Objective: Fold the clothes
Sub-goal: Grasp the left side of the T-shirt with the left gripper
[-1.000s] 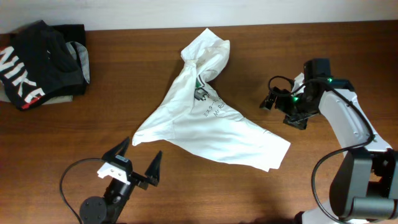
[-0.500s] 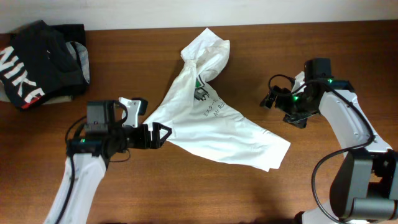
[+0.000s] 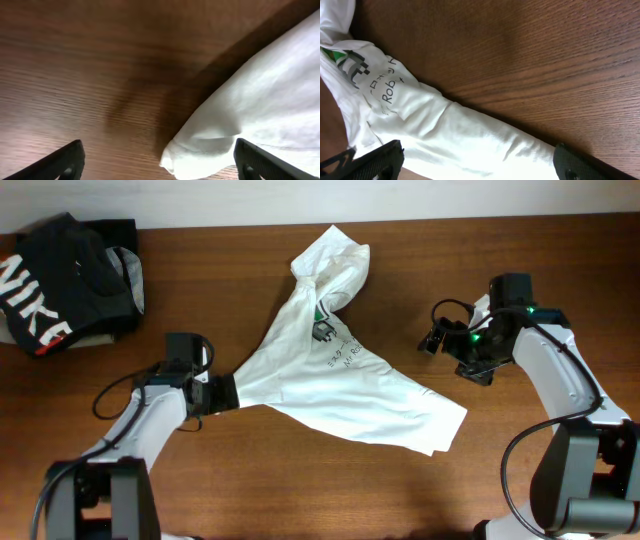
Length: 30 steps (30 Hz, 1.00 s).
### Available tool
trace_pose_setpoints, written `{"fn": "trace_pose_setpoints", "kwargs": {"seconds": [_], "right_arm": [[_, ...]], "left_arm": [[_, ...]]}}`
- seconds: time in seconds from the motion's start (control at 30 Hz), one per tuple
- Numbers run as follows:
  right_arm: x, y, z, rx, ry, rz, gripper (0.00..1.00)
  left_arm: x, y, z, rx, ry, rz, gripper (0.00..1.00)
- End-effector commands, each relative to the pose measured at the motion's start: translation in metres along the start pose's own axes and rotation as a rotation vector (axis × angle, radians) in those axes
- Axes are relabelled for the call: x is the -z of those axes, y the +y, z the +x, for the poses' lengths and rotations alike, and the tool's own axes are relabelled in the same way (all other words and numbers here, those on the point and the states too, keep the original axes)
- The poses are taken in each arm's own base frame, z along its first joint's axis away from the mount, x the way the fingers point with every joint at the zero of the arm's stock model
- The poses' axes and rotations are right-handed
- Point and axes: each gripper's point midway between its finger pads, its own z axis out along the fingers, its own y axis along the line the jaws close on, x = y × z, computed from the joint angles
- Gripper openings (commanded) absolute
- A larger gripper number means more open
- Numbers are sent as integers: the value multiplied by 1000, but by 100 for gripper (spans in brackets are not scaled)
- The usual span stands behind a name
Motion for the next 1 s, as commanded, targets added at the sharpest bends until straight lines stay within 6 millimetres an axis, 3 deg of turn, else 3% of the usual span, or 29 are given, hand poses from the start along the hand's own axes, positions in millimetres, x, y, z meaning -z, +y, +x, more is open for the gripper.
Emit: {"fn": "trace_pose_setpoints", "kwargs": {"seconds": [0.0, 0.1, 0.13, 0.17, 0.3, 0.4, 0.53, 0.63, 0.73, 0.83, 0.9, 0.97], "right_arm": [[4, 3, 2, 6, -7, -2, 99], [4, 3, 2, 9, -7, -2, 99], [4, 3, 2, 9, -7, -2, 99], [4, 3, 2, 9, -7, -3, 99], [4, 3, 2, 9, -7, -2, 99], [4, 3, 1, 10, -9, -3, 99], [4, 3, 2, 8, -5, -2, 99], [4, 3, 6, 3, 11, -6, 98], [6, 24, 24, 71, 95, -135, 99], [4, 25, 52, 153, 191, -118, 100], [6, 19, 89, 192, 322, -48, 100], [9, 22, 103, 229, 360, -25, 99]], "left_arm": [[-14, -11, 9, -37, 61, 34, 82], [-15, -13, 10, -47, 63, 28, 34], [-15, -11, 9, -48, 60, 14, 13], [-15, -10, 9, -48, 59, 9, 0], [-9, -7, 0, -48, 47, -14, 0], [19, 4, -26, -50, 36, -104, 0], [66, -2, -68, -40, -32, -99, 0], [92, -4, -84, -15, -100, -86, 0], [97, 2, -84, 6, -114, -117, 0], [96, 2, -83, 6, -110, -119, 0], [96, 2, -83, 6, -111, -119, 0], [96, 2, -84, 6, -113, -118, 0]]}}
